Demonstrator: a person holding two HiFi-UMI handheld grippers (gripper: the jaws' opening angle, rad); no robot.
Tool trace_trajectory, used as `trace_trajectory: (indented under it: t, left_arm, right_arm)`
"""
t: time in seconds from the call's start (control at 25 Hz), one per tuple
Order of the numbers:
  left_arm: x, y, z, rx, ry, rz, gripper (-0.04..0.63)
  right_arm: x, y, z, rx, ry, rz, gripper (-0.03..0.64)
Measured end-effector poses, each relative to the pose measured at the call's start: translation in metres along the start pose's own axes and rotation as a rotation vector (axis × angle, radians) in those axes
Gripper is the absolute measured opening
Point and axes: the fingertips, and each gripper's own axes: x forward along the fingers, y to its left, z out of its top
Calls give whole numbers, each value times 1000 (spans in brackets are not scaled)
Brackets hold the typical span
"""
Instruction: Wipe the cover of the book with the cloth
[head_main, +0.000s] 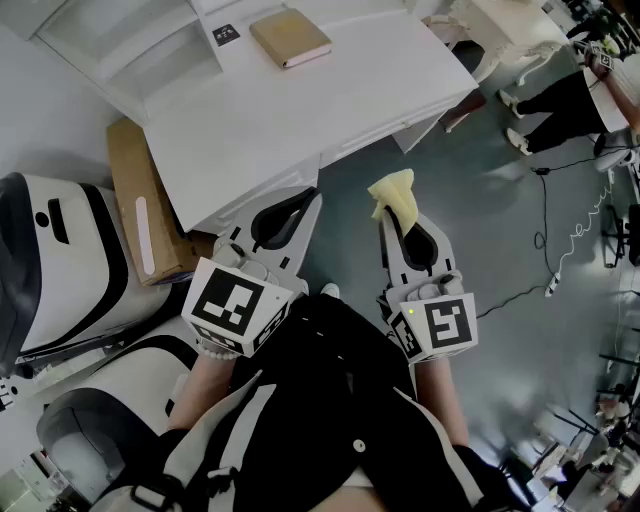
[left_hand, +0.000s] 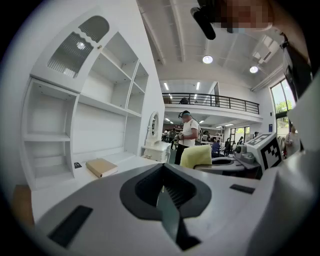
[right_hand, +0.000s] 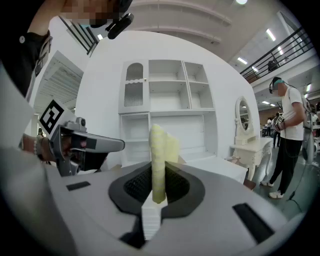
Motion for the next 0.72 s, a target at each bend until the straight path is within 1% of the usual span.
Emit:
trace_trajectory:
  t: [0.24,0.52,0.72]
  left_arm:
    - [1,1,3,5,-4,5,2]
    - [5,0,4,5,0,20,2]
    - [7,-4,4,6,-7,26,2]
  right_arm:
    - [1,-2,0,-2,-6,5,35]
    - [1,-4,2,-4,-10,32,35]
    - [-3,-11,4,12,-17,26,35]
